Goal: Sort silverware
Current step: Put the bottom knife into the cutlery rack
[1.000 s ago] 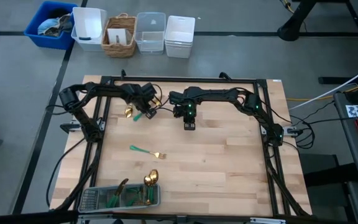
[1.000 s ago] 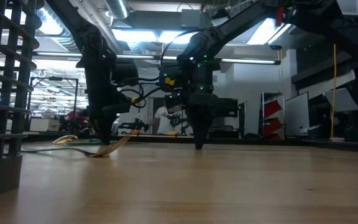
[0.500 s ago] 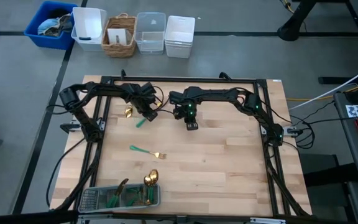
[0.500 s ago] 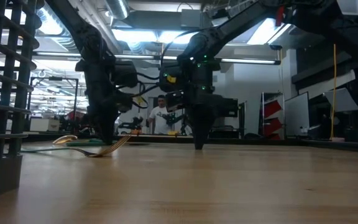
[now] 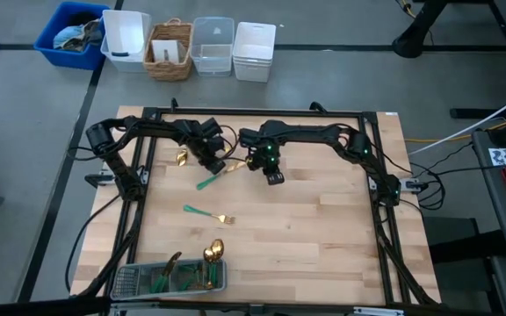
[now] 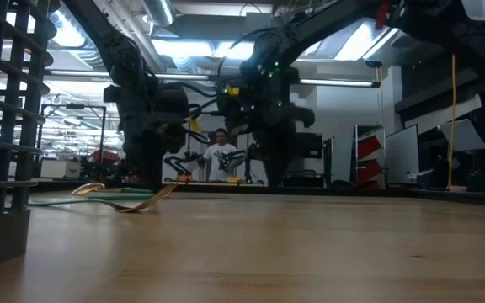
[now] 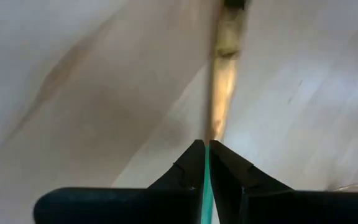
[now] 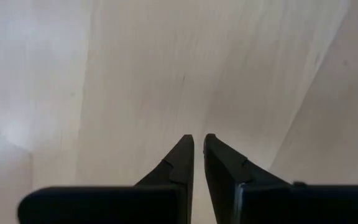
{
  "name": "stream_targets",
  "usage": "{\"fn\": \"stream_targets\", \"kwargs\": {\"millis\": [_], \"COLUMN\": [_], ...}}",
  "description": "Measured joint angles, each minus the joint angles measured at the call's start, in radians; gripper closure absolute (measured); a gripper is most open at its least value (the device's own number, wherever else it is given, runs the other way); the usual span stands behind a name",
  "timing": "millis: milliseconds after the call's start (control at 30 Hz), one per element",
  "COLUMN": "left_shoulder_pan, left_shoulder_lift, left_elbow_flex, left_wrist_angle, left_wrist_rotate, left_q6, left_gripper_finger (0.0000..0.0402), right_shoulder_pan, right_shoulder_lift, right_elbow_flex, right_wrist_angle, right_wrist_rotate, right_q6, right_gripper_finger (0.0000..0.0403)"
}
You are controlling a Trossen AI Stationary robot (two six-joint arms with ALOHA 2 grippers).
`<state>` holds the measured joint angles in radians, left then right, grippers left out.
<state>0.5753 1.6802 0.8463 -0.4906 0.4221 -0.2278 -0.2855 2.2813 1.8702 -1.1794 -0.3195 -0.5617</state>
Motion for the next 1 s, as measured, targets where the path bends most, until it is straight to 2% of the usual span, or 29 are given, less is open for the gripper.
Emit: {"fn": "stream_targets", "kwargs": {"millis": [267, 433, 533, 800, 1000], "left_shoulder_pan": [-0.005, -0.054, -0.096, -0.194, -0.217], "left_shoulder_lift": [-0.001, -0.003, -0.003, -0.007, -0.007], "left_elbow_flex": [0.002, 0.003, 0.003, 0.006, 0.006], "left_wrist_angle": [0.075, 0.084, 0.083, 0.090, 0.088], "left_wrist_rotate": [-0.005, -0.012, -0.038, -0.294, -0.319], "left_q6": [0.014, 0.226, 0.299, 0.385, 0.385], "left_gripper_finger": [0.0386, 0.0384, 0.0380, 0.0297, 0.0263], "right_shoulder_pan": [0.000, 0.005, 0.012, 0.027, 0.031], "right_shoulder_lift": [-0.018, -0.020, -0.020, -0.021, -0.022], "right_elbow_flex": [0.000, 0.002, 0.002, 0.002, 0.002], "right_wrist_angle": [-0.037, -0.125, -0.180, -0.197, -0.142], "right_wrist_rotate": [0.001, 0.010, 0.013, 0.020, 0.023], "right_q6": [0.004, 0.000, -0.006, -0.021, -0.021], "right_gripper_finger": [0.0363, 0.0363, 0.0363, 0.0363, 0.0363]}}
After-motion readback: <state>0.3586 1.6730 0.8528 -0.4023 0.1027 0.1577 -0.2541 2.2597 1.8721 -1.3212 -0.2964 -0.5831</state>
